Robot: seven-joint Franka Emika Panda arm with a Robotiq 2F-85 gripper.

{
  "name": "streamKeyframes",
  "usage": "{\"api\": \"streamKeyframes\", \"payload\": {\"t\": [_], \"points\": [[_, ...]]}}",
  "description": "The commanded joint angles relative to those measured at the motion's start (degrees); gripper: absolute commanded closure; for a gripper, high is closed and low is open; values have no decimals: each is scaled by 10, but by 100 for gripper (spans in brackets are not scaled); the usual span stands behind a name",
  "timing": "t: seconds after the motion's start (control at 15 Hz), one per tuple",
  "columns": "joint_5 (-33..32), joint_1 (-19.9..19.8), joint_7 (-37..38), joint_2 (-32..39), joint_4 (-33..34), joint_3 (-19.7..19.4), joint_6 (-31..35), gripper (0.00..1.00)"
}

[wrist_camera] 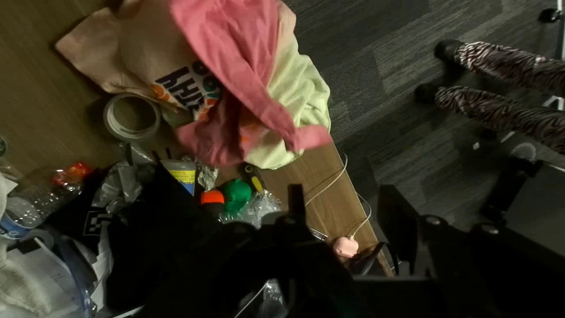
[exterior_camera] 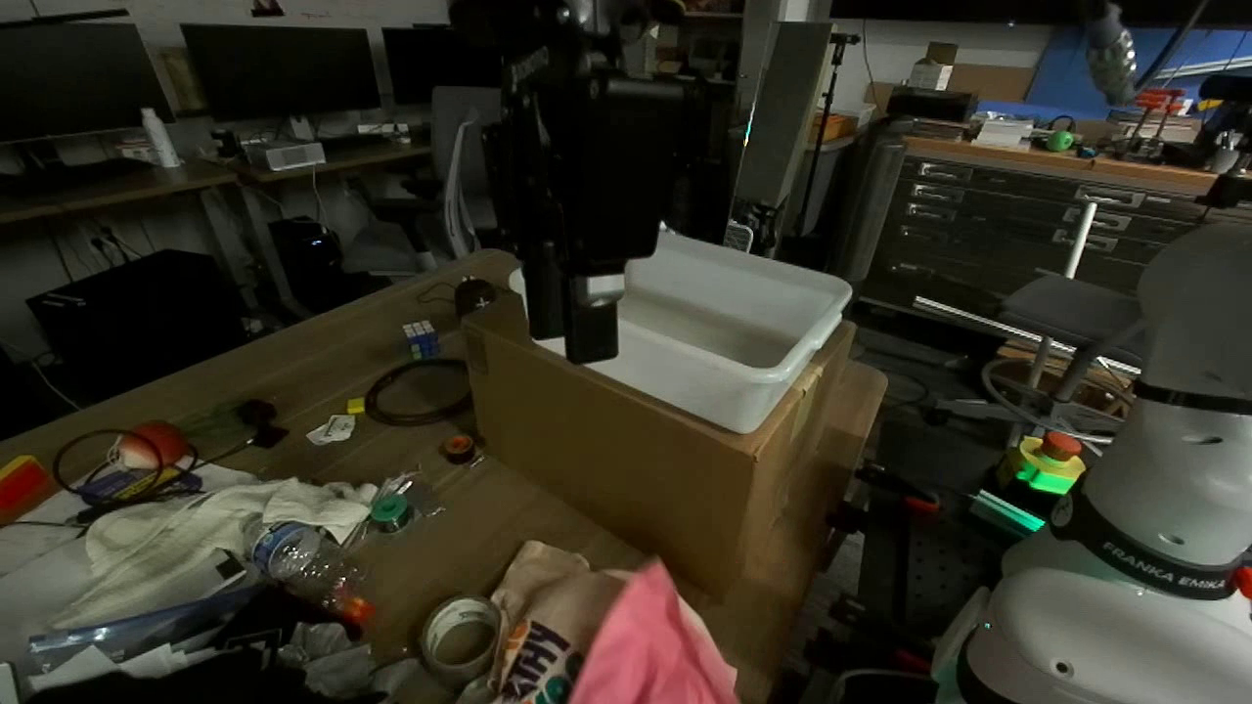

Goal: Remove the towels from the white bowl

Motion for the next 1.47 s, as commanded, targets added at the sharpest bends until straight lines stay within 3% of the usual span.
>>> {"api": "streamKeyframes", "payload": {"t": [0.0,0.2,0.53,0.67,0.93,1.4], "points": [[-66,-25,34,-4,8,12,18,21],[-135,-45,84,-23,-29,4,59,0],[-222,-88,164,-85,-135,-15,114,0],[-258,-105,202,-122,-177,-21,105,0],[-324,-133,278,-203,-241,-21,36,0],[-358,-123,220,-297,-274,-36,-195,0]]}}
